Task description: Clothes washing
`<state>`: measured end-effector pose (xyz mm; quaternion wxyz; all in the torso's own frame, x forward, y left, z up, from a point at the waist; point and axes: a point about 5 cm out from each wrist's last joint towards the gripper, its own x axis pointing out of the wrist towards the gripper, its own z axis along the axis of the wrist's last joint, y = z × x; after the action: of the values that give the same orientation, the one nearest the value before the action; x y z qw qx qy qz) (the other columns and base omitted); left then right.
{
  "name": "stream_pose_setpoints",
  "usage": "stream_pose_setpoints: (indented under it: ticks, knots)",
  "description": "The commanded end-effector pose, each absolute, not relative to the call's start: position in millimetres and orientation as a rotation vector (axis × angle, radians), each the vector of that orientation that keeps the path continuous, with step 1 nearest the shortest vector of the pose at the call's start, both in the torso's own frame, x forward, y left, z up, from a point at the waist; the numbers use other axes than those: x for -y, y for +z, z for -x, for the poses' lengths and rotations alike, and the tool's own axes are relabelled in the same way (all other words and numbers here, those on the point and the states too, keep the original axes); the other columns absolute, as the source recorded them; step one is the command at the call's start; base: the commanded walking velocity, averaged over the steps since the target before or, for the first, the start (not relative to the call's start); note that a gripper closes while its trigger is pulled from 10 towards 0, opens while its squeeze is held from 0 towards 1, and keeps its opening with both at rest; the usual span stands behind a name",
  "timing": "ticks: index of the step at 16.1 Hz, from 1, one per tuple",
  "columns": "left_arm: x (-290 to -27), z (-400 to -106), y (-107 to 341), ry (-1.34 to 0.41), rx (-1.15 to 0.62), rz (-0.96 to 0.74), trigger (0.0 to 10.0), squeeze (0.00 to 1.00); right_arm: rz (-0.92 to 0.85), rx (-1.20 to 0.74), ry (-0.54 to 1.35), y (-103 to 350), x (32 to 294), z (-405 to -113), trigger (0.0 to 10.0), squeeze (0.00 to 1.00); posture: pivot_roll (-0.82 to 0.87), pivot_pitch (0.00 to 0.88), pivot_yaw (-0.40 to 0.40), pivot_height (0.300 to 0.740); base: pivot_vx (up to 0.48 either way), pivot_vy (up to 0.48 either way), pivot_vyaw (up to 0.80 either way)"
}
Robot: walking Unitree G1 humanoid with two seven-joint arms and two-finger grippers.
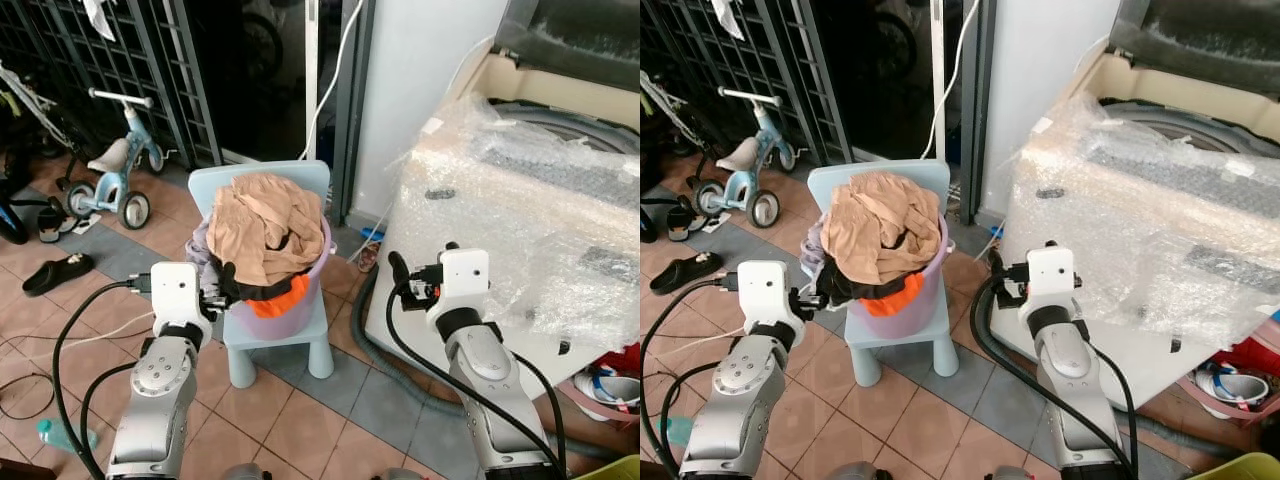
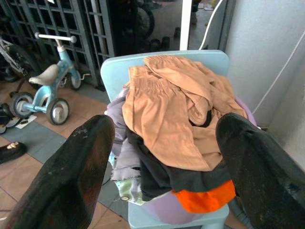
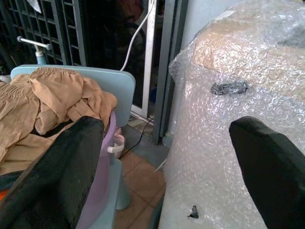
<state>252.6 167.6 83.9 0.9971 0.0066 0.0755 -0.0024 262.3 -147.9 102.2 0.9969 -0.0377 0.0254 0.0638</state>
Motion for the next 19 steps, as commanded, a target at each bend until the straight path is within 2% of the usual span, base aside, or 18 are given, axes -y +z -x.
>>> stream_pose_setpoints:
  ticks: [1,4,8,16,19]
  knots:
    - [-167.7,-253.9,90.2,-0.005,-0.127,-0.021,10.0,0.0,0.076,-0.019,0.152,109.6,143.5,-265.4,10.0,0.0,-0.03,0.0,0.007,0.74,0.0,0.0,0.42]
    - [-169.0,-252.8,89.5,-0.003,-0.13,-0.02,10.0,0.0,0.075,-0.015,0.164,110.5,141.4,-266.4,10.0,0.0,-0.02,0.0,0.004,0.74,0.08,0.0,0.57]
    - [-168.0,-251.6,90.5,-0.011,-0.128,-0.019,10.0,0.0,0.09,-0.01,0.201,112.2,139.2,-269.3,10.0,0.0,-0.02,0.0,-0.003,0.74,0.379,0.0,0.71]
    - [-165.9,-251.1,88.9,-0.01,-0.14,-0.007,10.0,0.0,0.174,0.028,0.299,117.9,130.1,-275.8,10.0,0.0,-0.02,0.0,-0.013,0.74,0.444,0.0,0.0]
    - [-164.7,-251.2,88.8,-0.011,-0.14,-0.01,10.0,0.0,0.184,0.028,0.312,117.5,127.6,-276.7,10.0,0.0,-0.02,0.0,-0.014,0.74,0.439,0.0,0.79]
